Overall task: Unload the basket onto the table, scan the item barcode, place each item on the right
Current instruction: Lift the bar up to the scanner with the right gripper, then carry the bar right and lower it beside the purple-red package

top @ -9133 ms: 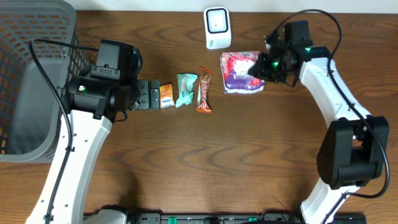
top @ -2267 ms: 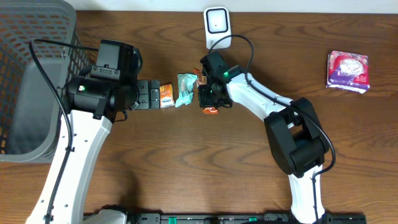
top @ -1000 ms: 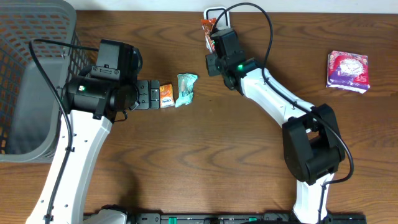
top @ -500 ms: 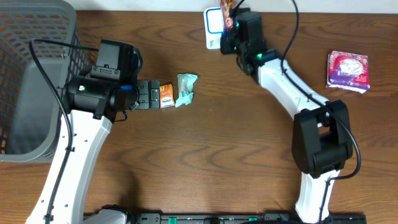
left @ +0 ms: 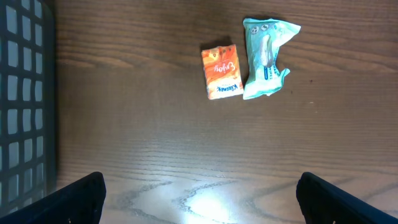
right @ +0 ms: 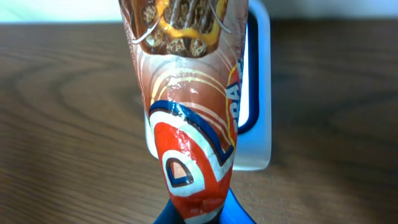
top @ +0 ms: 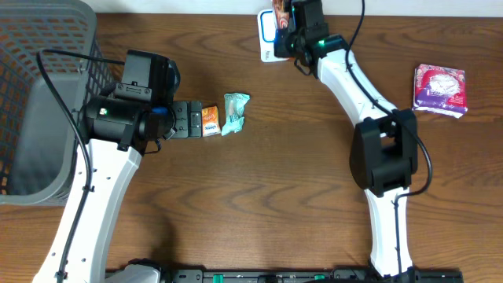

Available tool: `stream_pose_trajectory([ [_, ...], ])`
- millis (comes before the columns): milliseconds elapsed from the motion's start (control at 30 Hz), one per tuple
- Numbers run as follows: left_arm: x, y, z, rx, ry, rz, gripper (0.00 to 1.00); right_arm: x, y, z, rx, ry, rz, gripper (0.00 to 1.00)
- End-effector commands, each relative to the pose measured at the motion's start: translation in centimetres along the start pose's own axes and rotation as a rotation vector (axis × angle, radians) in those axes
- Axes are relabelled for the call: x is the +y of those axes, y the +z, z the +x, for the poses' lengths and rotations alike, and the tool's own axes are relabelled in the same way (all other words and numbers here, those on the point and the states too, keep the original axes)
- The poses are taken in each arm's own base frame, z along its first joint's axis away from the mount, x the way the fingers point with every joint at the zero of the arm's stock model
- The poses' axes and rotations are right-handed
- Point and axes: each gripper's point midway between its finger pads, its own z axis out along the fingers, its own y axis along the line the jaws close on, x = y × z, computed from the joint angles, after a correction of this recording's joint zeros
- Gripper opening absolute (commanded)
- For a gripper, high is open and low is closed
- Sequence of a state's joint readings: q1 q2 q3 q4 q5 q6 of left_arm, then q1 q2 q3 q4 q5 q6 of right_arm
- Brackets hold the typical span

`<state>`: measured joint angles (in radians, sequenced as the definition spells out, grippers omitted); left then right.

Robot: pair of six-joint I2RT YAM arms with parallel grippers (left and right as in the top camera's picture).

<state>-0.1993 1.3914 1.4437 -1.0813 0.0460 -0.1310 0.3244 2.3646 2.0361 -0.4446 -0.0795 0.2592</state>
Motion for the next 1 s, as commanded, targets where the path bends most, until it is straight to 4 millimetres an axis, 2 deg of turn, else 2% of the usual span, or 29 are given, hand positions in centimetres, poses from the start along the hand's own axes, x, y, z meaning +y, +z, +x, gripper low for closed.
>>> stream_pose_trajectory([
  [0, 0.1, -0.1, 0.1, -0.001, -0.001, -0.009, 0.98, 0.4, -0.5, -1.4, -0.032, -0.016, -0.016, 0.01],
  [200, 0.1, -0.1, 0.1, -0.001, -0.001, -0.009, 0.98, -0.5, -0.7, -1.1, -0.011, -0.006, 0.009, 0.01],
  [367, 0.1, -0.1, 0.1, -0.001, -0.001, -0.009, 0.98, -3.7, -2.4, -2.0, 0.003, 0.034, 0.06, 0.01],
  [433, 0.1, -0.1, 0.1, -0.001, -0.001, -0.008, 0.98, -5.5, -3.2, -2.2, 0.009, 0.054, 0.099, 0.01],
  [567, 0.1, -0.1, 0.1, -0.001, -0.001, -0.008, 0.98, -10.7, -5.1, -1.7, 0.05, 0.106, 0.225, 0.01],
  [667, 0.1, -0.1, 0.1, -0.001, -0.001, -0.009, 0.98, -15.0, -6.4, 0.1, 0.131, 0.119, 0.313, 0.01],
  [800, 0.1, -0.1, 0.1, -0.001, -0.001, -0.009, 0.98, -19.8, -8.2, 4.0, 0.301, 0.086, 0.378, 0.01],
  [967, 0.1, -0.1, 0.1, -0.001, -0.001, -0.009, 0.98, -24.4, -10.5, 6.6, 0.4, 0.139, 0.44, 0.01],
])
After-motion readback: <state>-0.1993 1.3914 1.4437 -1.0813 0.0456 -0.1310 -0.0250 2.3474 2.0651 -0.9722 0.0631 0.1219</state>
